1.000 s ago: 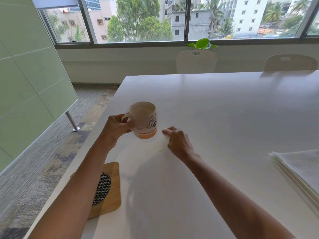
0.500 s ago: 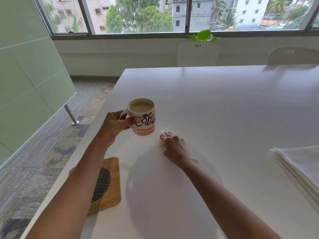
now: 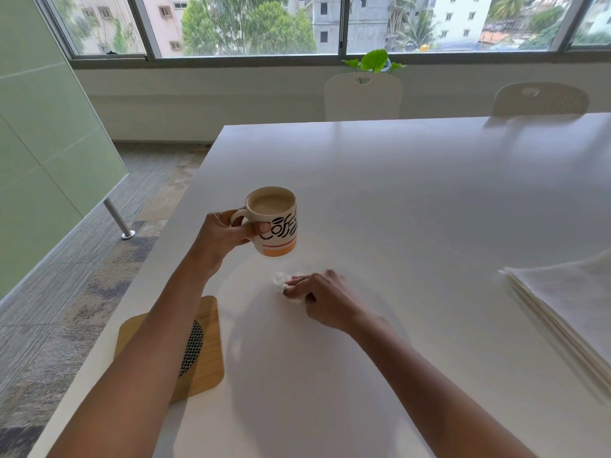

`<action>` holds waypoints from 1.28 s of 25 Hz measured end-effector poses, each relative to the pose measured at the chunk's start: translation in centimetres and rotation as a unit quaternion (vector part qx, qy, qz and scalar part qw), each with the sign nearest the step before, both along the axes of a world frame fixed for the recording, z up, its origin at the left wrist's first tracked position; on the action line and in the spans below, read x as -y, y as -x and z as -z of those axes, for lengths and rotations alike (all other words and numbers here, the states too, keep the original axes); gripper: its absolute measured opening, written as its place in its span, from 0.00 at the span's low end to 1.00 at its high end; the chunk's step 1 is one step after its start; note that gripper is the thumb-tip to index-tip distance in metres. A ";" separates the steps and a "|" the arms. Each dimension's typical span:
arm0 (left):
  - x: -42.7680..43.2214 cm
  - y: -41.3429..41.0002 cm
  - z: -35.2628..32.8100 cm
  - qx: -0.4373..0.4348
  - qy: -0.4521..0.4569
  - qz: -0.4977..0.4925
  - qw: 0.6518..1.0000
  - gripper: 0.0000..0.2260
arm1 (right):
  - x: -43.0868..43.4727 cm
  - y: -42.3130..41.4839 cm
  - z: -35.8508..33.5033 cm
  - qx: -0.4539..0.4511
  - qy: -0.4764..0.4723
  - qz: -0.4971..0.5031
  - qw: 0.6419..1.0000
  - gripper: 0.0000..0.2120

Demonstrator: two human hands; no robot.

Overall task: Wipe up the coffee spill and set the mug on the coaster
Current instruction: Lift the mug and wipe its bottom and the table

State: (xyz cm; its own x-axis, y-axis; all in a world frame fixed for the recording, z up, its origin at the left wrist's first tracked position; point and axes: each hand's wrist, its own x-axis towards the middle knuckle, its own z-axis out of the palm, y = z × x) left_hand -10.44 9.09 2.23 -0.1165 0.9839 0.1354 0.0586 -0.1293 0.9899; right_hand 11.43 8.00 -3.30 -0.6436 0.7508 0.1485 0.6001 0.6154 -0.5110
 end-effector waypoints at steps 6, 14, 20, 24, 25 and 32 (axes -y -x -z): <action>0.1 -0.6 0.6 0.009 0.005 -0.002 1.000 0.09 | 2.2 -1.1 -0.6 -0.049 0.064 0.004 0.997 0.21; 0.7 -1.2 1.7 -0.001 0.021 -0.010 1.000 0.07 | 4.4 -2.2 -3.1 0.084 0.112 -0.019 0.990 0.15; 1.4 -1.4 1.9 -0.007 0.019 0.006 1.000 0.17 | 5.0 -6.9 -6.1 0.264 0.279 -0.013 0.923 0.14; 1.6 -1.8 2.5 0.019 0.005 0.018 1.000 0.24 | 4.4 -10.2 -8.2 0.049 0.373 0.058 0.925 0.16; 1.6 -1.8 2.6 0.021 0.004 0.019 1.000 0.24 | 4.3 -10.7 -8.5 -0.014 0.386 0.074 0.919 0.16; 2.1 -2.3 3.3 0.032 0.010 0.024 0.999 0.17 | 2.9 -13.2 -8.5 -0.424 0.470 0.192 0.750 0.22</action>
